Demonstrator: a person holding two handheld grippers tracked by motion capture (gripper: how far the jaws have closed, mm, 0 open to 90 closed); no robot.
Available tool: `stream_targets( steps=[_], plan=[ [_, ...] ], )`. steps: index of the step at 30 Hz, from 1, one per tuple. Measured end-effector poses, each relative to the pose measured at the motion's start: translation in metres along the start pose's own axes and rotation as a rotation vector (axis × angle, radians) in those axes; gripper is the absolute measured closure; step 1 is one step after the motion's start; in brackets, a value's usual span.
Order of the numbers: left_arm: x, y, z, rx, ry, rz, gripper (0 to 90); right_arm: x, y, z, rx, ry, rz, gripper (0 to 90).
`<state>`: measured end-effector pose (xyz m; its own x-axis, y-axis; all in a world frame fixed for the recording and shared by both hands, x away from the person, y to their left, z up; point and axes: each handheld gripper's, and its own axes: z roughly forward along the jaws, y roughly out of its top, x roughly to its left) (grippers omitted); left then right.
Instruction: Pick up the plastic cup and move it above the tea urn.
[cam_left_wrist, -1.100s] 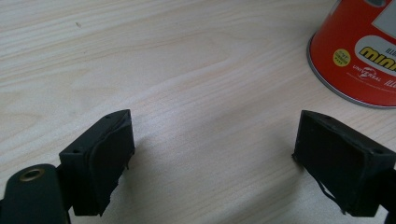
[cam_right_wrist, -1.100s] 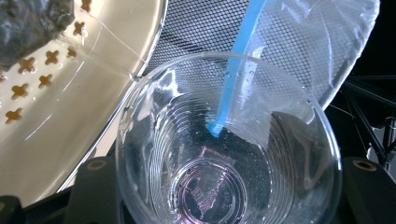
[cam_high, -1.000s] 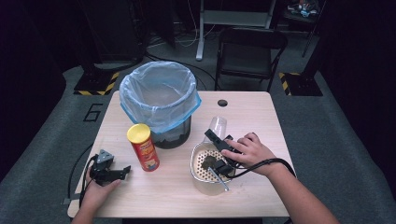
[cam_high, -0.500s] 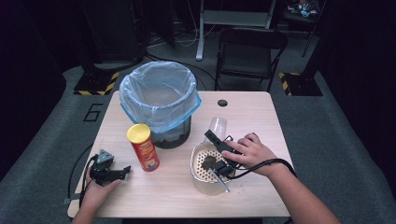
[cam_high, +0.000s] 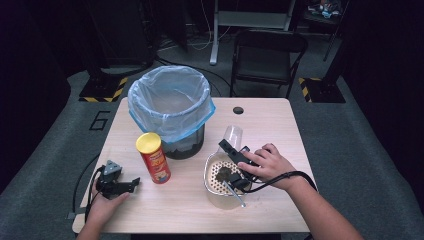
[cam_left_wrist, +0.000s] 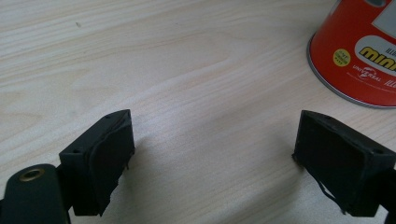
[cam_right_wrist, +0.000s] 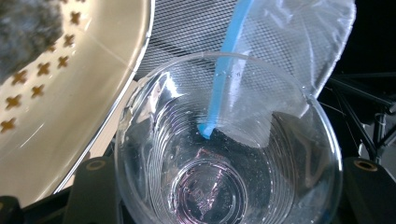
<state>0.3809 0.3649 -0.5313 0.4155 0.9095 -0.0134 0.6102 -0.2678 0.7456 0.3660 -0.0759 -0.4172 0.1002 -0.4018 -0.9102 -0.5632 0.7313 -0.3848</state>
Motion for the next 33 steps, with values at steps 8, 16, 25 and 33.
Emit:
stream_targets(
  steps=[8,16,25,33],
  plan=[
    [0.0,0.0,0.0,0.0,0.0,0.0,11.9,-0.006,-0.003,-0.001,0.042,-0.141,0.327,34.3],
    [0.0,0.0,0.0,0.0,0.0,0.001,11.9,-0.017,-0.014,-0.001,0.026,-0.18,0.737,34.2],
    [0.0,0.0,0.0,0.0,0.0,-0.001,11.9,-0.043,-0.051,-0.002,-0.119,-0.136,1.451,33.7],
    [0.0,0.0,0.0,0.002,-0.001,-0.005,11.9,-0.043,-0.075,0.0,-0.215,-0.024,1.82,33.6]
  ],
)
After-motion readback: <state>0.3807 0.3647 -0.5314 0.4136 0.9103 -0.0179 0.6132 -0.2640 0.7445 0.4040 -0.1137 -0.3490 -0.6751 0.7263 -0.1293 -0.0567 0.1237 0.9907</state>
